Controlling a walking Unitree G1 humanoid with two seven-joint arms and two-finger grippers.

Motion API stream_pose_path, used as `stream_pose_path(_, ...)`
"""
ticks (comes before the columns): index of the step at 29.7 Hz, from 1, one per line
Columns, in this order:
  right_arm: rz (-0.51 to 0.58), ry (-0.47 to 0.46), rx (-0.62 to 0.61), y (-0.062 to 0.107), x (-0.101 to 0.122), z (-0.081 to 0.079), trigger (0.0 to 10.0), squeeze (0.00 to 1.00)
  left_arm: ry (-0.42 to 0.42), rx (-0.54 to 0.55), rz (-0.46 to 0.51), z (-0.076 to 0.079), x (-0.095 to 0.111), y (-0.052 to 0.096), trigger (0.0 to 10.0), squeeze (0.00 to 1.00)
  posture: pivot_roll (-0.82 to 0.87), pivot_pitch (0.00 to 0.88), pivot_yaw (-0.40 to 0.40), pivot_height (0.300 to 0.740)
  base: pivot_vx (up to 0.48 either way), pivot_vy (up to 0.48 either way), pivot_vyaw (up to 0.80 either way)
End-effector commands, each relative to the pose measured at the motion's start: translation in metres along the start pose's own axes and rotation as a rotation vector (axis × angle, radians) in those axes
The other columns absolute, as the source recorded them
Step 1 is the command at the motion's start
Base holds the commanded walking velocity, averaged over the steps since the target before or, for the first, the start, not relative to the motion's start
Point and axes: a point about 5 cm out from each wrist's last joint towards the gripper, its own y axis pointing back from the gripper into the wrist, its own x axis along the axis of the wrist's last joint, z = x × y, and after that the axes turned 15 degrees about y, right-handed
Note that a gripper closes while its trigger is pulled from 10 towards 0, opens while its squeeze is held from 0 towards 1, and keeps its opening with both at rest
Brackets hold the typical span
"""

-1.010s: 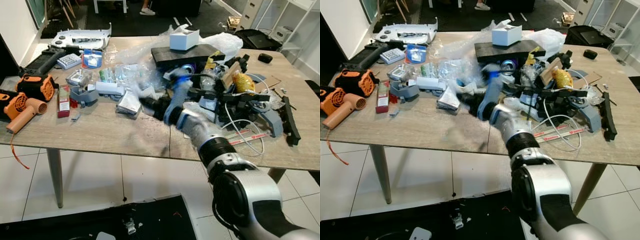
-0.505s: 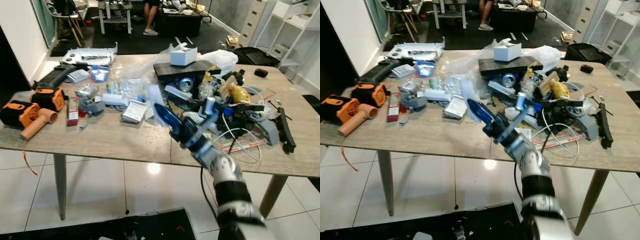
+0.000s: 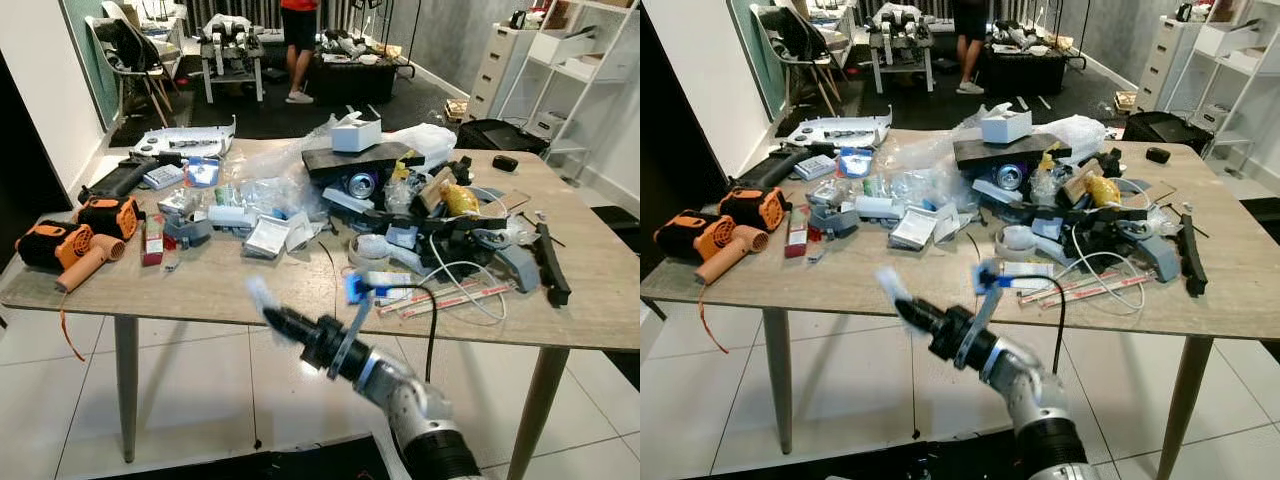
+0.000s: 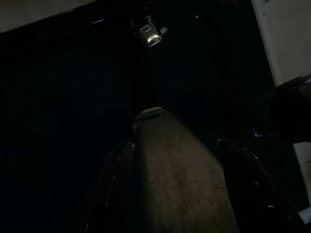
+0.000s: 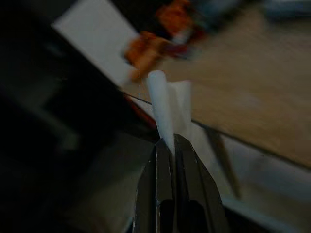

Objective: Picking trash to rubbish bin

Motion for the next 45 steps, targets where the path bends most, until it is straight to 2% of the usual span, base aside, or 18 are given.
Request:
stream_pose_path(1, 0.013, -0.018, -0.006, -0.007, -0.005, -0.007, 10.0, 0.00, 0.027, 0.038, -0.070, -0.009, -0.019, 0.005, 10.0, 0.00, -0.08, 0.089, 0.022, 0.740, 0.000, 0.000, 0.00)
stream_pose_path(11, 0.041, -0.015, -0.066, -0.004, -0.001, -0.003, 10.0, 0.00, 0.003, 0.047, -0.096, -0.011, -0.021, 0.006, 10.0, 0.00, -0.09, 0.086, 0.035, 0.740, 0.000, 0.000, 0.00)
stream_pose_path(35, -0.001, -0.022, -0.315, 0.001, -0.006, 0.024, 10.0, 0.00, -0.010, 0.038, -0.120, -0.007, -0.027, 0.005, 10.0, 0.00, -0.10, 0.079, 0.027, 0.740, -0.302, 0.000, 0.00)
stream_pose_path(45, -0.018, -0.014, -0.413, 0.007, -0.008, 0.034, 10.0, 0.00, -0.014, 0.045, -0.114, -0.007, -0.026, 0.005, 10.0, 0.00, -0.11, 0.085, 0.032, 0.740, -0.162, 0.000, -0.79)
